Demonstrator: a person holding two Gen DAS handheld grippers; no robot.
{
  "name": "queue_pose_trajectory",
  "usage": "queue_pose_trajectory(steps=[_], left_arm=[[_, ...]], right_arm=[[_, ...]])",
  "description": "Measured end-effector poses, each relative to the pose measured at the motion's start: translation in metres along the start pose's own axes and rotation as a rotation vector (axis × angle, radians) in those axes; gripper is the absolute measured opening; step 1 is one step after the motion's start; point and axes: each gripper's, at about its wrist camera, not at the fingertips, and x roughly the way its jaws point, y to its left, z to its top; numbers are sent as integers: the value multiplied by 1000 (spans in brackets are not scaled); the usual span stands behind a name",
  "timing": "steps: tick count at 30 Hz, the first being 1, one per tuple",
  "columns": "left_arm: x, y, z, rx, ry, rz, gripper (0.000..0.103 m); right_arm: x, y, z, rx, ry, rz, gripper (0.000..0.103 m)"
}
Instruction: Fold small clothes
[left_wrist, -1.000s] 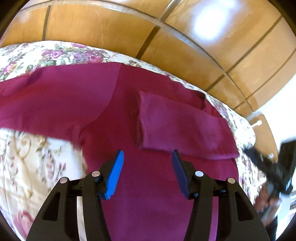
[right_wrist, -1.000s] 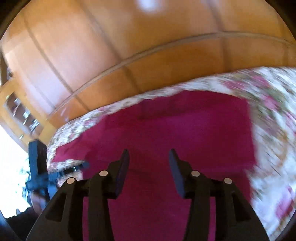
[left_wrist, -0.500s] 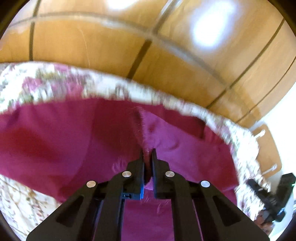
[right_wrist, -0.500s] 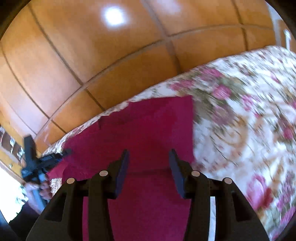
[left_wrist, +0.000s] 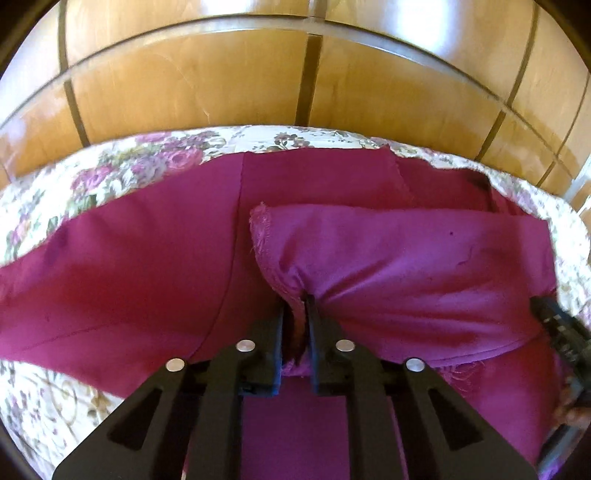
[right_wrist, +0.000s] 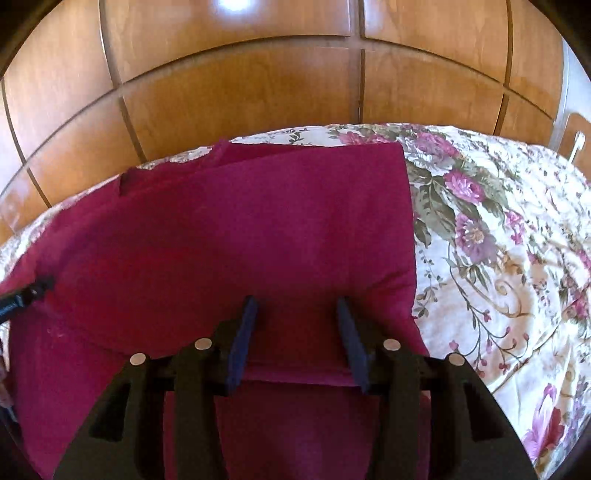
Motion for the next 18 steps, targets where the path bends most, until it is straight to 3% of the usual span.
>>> queue_pose_trajectory(steps=[3, 8, 12, 15, 18], left_arm=[[-17, 22, -8, -121, 8, -83, 40], [-58, 74, -39, -312, -28, -158, 40], [-93, 117, -63, -405, -99, -123, 40], [-113, 153, -77, -498, -143, -96, 51], [-132, 201, -90, -609, -195, -34, 51]], right_arm=[[0, 3, 0, -9, -4, -13, 47], [-1, 17, -1, -65, -7, -93, 49], [-1, 28, -3, -115, -19, -175, 54], [-2, 29, -4, -118, -21, -189, 56], [-2, 26, -4, -115, -22, -197, 59]])
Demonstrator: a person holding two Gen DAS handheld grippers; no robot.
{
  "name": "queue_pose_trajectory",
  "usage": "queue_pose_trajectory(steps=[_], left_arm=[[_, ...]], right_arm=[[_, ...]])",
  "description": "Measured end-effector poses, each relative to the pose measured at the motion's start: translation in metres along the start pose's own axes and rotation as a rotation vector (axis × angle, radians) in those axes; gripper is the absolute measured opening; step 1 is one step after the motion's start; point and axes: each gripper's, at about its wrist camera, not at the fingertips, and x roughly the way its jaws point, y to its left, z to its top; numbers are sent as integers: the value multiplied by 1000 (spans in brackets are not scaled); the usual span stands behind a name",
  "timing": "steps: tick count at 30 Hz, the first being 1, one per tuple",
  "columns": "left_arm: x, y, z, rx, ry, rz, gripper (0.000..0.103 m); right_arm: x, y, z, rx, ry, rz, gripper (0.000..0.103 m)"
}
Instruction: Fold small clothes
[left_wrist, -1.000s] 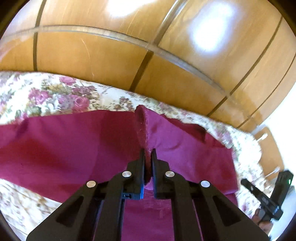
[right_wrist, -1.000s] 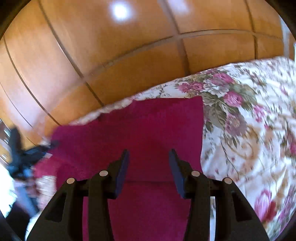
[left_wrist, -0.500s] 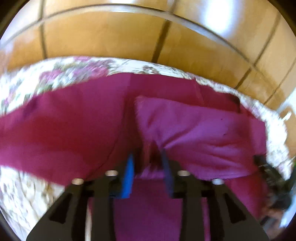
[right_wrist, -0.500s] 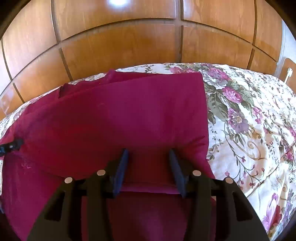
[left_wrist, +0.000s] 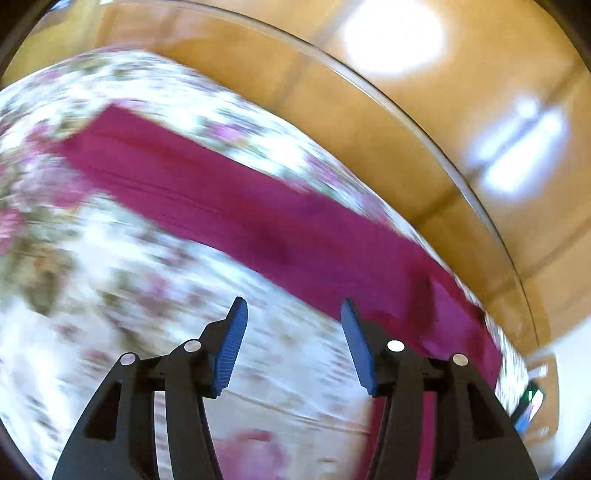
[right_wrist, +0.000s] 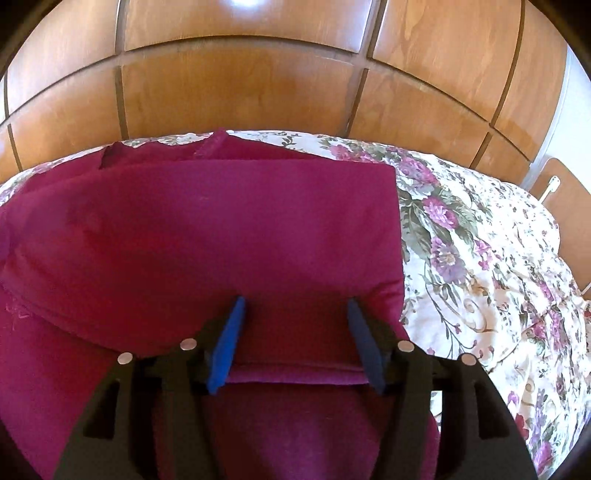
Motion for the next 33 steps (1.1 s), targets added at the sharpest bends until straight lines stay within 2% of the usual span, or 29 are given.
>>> queue_pose_trajectory(steps=[4, 6, 9, 12, 15, 17, 18, 19, 21, 23, 28, 30, 33], left_arm=[[-21, 63, 33, -138, -80, 99, 51], [-25, 94, 51, -221, -86, 103, 51], [-25, 123, 72, -296, -87, 156, 51], [-17, 147, 88, -366, -74, 154, 51], [-4, 157, 100, -391, -65, 168, 51], [4, 164, 107, -395, -60, 186, 45], [7, 165, 110, -387, -64, 189, 33], [11, 163, 114, -370, -68, 211, 18], [15, 160, 118, -353, -60, 209, 9], [9, 146, 120, -305, -74, 192, 9], [-15, 70, 110, -111, -120, 40, 9], [-17, 28, 98, -20, -109, -32, 9], [-4, -32, 72, 112, -43, -82, 9]], right_arm=[[-2, 4, 0, -10, -5, -28, 62], [-2, 6, 0, -14, -7, -34, 62], [-2, 8, 0, -16, -8, -38, 62], [-2, 8, 0, -18, -9, -39, 62], [-2, 8, 0, -20, -10, -41, 62], [-2, 8, 0, -20, -10, -41, 62], [-2, 8, 0, -20, -10, -40, 62], [-2, 8, 0, -20, -10, -40, 63], [-2, 8, 0, -21, -11, -41, 63], [-2, 8, 0, -22, -11, -42, 63], [-2, 8, 0, -26, -14, -46, 63], [-2, 9, -1, -27, -14, -46, 63], [-2, 9, -1, -26, -14, -43, 63]])
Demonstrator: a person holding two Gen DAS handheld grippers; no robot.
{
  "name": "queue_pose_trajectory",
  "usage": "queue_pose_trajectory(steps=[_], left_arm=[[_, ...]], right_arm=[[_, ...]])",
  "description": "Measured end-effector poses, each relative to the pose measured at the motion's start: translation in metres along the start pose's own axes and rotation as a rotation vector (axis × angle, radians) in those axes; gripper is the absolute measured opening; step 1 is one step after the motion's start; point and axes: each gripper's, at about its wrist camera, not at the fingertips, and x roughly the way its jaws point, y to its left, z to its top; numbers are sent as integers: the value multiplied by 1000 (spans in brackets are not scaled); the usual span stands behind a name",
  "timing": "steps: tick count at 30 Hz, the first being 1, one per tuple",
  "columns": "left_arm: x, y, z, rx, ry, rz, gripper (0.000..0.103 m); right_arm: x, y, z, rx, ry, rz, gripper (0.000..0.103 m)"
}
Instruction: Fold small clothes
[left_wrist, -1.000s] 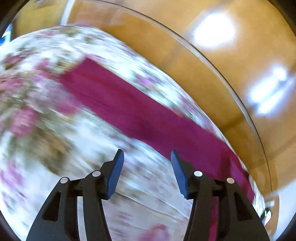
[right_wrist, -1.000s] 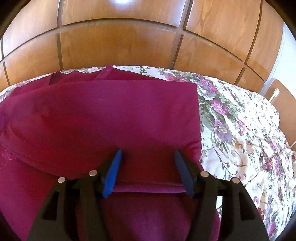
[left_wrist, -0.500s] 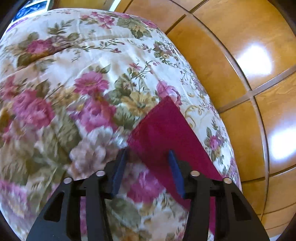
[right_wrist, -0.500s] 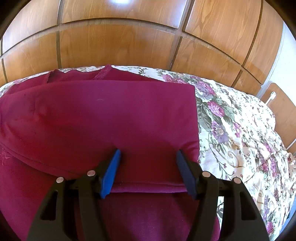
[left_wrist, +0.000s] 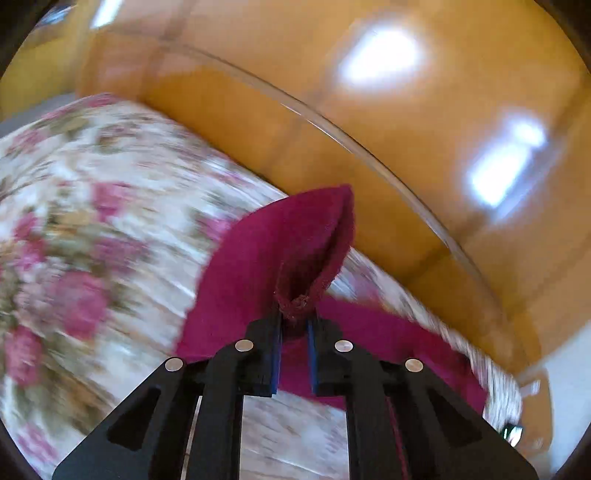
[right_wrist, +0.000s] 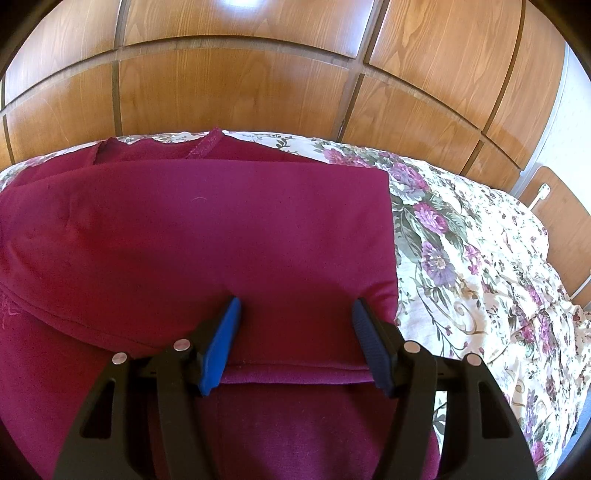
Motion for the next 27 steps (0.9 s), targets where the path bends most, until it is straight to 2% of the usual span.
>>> queue_pose_trajectory(steps=[5, 10, 11, 12, 13, 16, 19, 25, 26, 27], left_arm=[[39, -72, -51, 168, 110, -31, 9], [72, -119, -98, 314, 194, -29, 9], [76, -123, -103, 328, 206, -30, 9], [75, -126, -110, 334, 212, -34, 14], [72, -125, -114, 335, 215, -40, 23], [58, -122, -132, 355, 197, -32, 37], [40, -120, -159, 410, 156, -2, 38], [28, -115, -214, 527, 141, 51, 38], [27, -114, -218, 538, 130, 52, 38], [26, -114, -222, 543, 118, 49, 38]], right_arm=[[1, -3, 0, 9, 0, 14, 63], [1, -6, 0, 27, 2, 35, 63], [2, -6, 0, 30, 2, 38, 63], [2, -7, 1, 34, 2, 42, 63], [2, -7, 0, 37, 2, 43, 63], [2, -7, 0, 45, 3, 48, 63], [1, -7, 1, 48, 3, 49, 63], [-2, -8, 9, 48, 43, 57, 63], [-7, -9, 13, 60, 49, 73, 63], [-19, -8, 17, 94, 39, 153, 63]])
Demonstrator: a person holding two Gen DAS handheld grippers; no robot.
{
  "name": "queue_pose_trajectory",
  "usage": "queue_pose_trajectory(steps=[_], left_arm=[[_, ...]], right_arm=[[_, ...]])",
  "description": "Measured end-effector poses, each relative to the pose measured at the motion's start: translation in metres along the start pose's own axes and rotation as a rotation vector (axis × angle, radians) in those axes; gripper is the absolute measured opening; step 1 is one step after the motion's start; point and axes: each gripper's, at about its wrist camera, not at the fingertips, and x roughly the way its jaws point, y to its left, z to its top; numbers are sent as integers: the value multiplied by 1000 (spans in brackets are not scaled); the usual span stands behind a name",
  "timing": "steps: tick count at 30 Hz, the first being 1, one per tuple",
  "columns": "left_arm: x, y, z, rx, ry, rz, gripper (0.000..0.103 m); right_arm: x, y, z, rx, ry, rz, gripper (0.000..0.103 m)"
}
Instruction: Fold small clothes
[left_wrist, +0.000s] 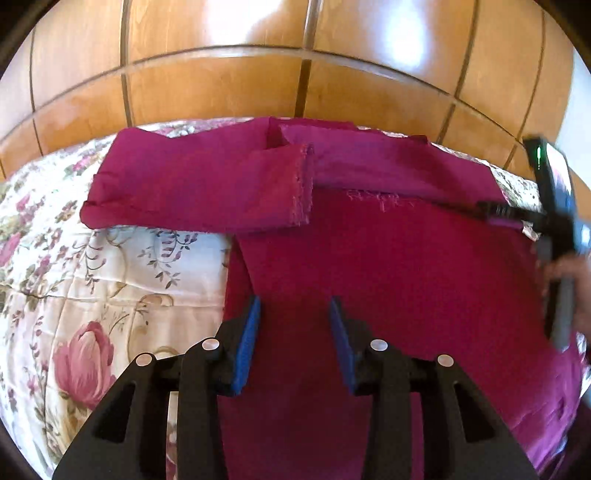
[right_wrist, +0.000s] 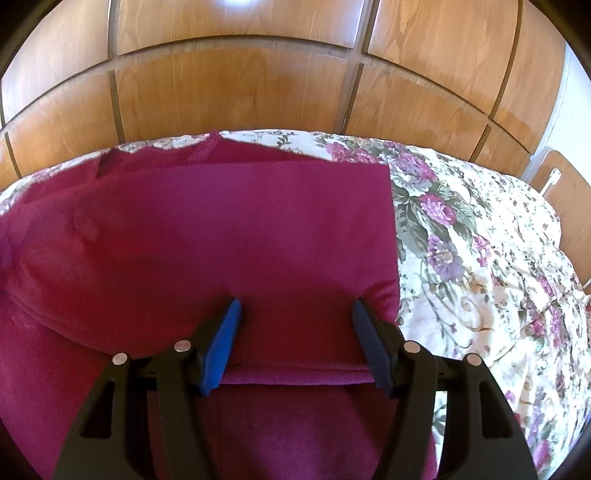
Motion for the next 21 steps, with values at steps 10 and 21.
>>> queue_pose_trajectory(steps=[10, 21], left_arm=[[2, 10, -8, -47, -32, -39, 40], [-2, 18, -14, -59, -43, -79, 45]], right_arm=[[-14, 147, -2, 21, 331, 870, 75], [-59, 215, 20, -185, 181, 739, 5]])
